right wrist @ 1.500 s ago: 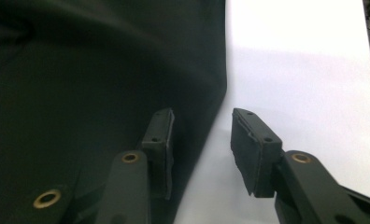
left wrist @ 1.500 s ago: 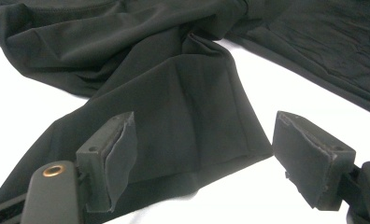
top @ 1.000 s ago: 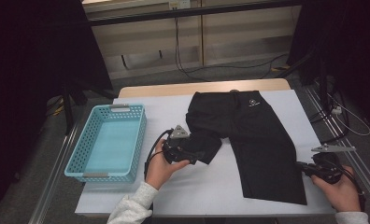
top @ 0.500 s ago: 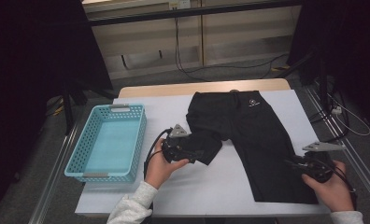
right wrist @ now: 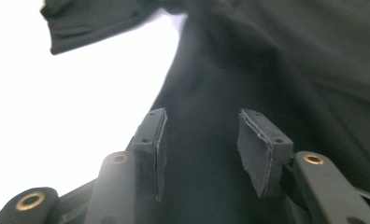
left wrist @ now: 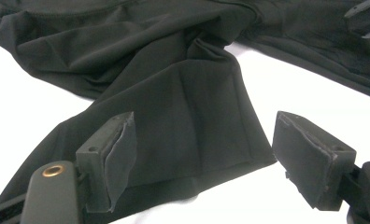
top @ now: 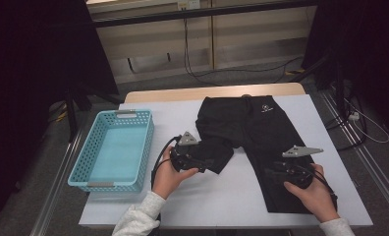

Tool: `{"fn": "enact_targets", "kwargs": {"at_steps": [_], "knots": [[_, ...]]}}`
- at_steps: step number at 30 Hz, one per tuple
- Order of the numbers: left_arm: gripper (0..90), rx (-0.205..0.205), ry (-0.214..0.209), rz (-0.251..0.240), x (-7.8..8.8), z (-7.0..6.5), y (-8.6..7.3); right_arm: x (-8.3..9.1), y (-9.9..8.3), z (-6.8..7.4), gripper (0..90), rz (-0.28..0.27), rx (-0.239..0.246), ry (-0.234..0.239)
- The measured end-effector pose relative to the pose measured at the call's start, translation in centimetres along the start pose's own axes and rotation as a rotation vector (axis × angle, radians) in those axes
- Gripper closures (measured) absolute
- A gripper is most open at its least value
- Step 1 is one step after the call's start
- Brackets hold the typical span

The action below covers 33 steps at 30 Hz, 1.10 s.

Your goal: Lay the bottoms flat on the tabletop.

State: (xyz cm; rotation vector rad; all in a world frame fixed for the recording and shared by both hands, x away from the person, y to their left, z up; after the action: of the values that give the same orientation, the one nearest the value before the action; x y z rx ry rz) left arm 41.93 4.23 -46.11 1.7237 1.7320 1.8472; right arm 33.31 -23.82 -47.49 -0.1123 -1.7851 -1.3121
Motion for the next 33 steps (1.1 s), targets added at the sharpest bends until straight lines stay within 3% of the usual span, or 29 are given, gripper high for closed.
{"fn": "enact_targets", "kwargs": {"at_steps": [3,7,13,16,19,28,33], "knots": [[22.4,0.001,0.0,0.003,0.0,0.0,0.0,-0.5,0.7,1.0,55.3,-0.01,0.015,0.016],[22.4,0.001,0.005,0.004,0.0,0.2,-0.1,-1.8,0.6,1.8,59.5,0.037,0.047,0.029],[22.4,0.015,0.006,0.002,0.2,0.4,0.0,-2.3,0.4,2.0,84.9,0.051,0.054,0.041],[22.4,0.006,0.003,-0.001,0.2,0.2,0.0,-2.0,0.3,2.1,89.5,0.051,0.048,0.068],[22.4,0.005,0.0,-0.012,0.5,0.1,0.3,-1.5,0.0,2.6,90.0,0.053,0.049,0.085],[22.2,0.013,0.003,-0.024,0.9,0.3,0.5,-1.0,-0.2,4.2,89.9,0.079,0.119,0.136],[22.0,0.015,0.005,-0.015,0.9,0.5,0.4,-1.0,0.6,4.3,72.3,0.023,0.137,0.111]]}}
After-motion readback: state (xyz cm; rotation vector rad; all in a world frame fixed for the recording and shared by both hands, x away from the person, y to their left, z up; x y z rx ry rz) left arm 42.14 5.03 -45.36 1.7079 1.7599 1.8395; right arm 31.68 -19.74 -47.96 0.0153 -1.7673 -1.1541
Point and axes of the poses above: each handheld gripper's, and its own axes: x roughly backward along the jaws, y roughly out of its top, z roughly to its left, the point moved 5 cm from there along -x, roughly forward along the jaws, and after that the axes turned 13 degrees about x, right-handed, at the moved point
